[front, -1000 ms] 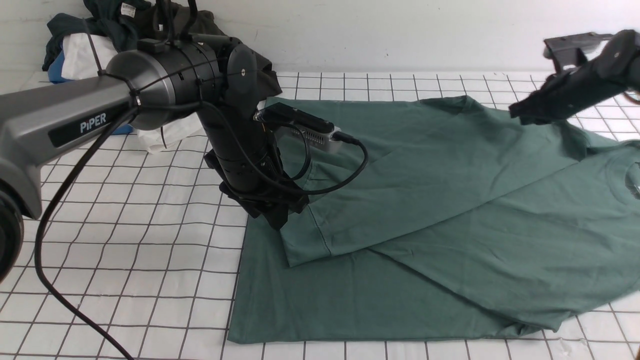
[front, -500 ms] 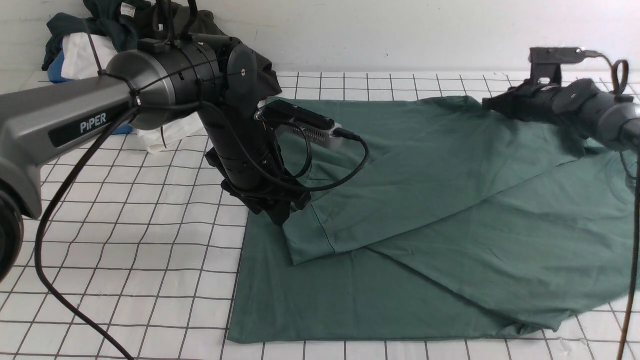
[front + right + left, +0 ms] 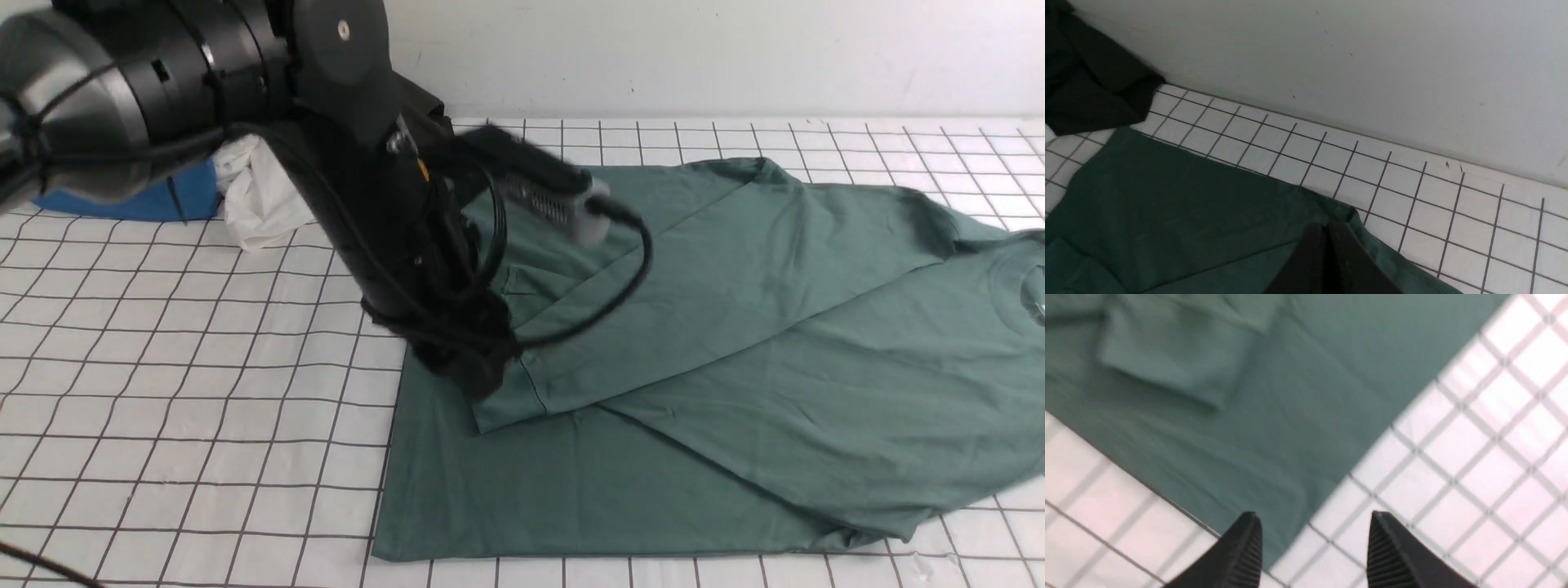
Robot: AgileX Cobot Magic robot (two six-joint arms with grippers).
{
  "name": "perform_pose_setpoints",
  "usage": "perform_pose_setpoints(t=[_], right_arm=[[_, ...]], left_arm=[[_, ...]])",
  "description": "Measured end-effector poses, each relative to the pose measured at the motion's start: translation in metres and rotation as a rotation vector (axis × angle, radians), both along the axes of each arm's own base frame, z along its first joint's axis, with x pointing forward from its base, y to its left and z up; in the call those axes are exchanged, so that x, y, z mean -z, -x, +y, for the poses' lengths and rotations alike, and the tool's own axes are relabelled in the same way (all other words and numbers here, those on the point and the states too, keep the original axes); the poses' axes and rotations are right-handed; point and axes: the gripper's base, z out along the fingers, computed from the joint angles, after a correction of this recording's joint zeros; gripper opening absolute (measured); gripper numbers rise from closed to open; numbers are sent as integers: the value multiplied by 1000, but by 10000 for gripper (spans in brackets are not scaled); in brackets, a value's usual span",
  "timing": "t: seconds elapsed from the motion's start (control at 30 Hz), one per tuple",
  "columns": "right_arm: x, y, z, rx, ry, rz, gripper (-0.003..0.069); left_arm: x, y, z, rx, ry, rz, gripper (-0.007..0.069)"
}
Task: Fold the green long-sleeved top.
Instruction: Use both arms simultaneously to clamp the lower edge of the clothing fabric
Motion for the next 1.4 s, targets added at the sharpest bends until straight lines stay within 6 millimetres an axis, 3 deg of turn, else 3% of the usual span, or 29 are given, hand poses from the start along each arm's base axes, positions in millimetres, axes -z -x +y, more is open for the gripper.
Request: perform_pose_setpoints(t=[0.13,0.27,0.37,0.47,0.63,0.67,0.73,0.77,0.8,0.97,1.1,1.3,1.4], right_arm=[[-48,57,23,-66,29,-58,-13],[-60,104,56,-189,94,-89,-13],[-48,120,71,-245,111,-72,-13],[-18,135,84,-282,113,-7,-13],[20,156,88,-302,119,102,-13],[23,156,88,-302,119,108,-13],[31,172,86,-296,128,113,-13],[30,175,85,-294,129,106,-13],[30,188,83,-277,143,77,-13],[22,219,78,-233,169,-25,-11],[29,230,78,-231,158,-19,-11],[71,232,77,-229,160,92,-11],[82,232,76,-239,184,99,-11]], left_arm=[[47,27,1,187,-89,56,396],[80,40,1,390,-111,-32,431],[94,45,4,488,-127,-88,437],[111,45,10,577,-166,-169,429],[126,33,10,544,-208,-279,307],[127,33,10,544,-212,-277,298],[131,30,12,525,-245,-290,182],[131,30,12,524,-248,-288,173],[132,30,14,510,-266,-273,88],[121,34,17,465,-261,-263,10],[113,37,16,422,-223,-267,67],[128,39,16,468,-253,-186,365],[136,36,16,512,-287,-160,400]])
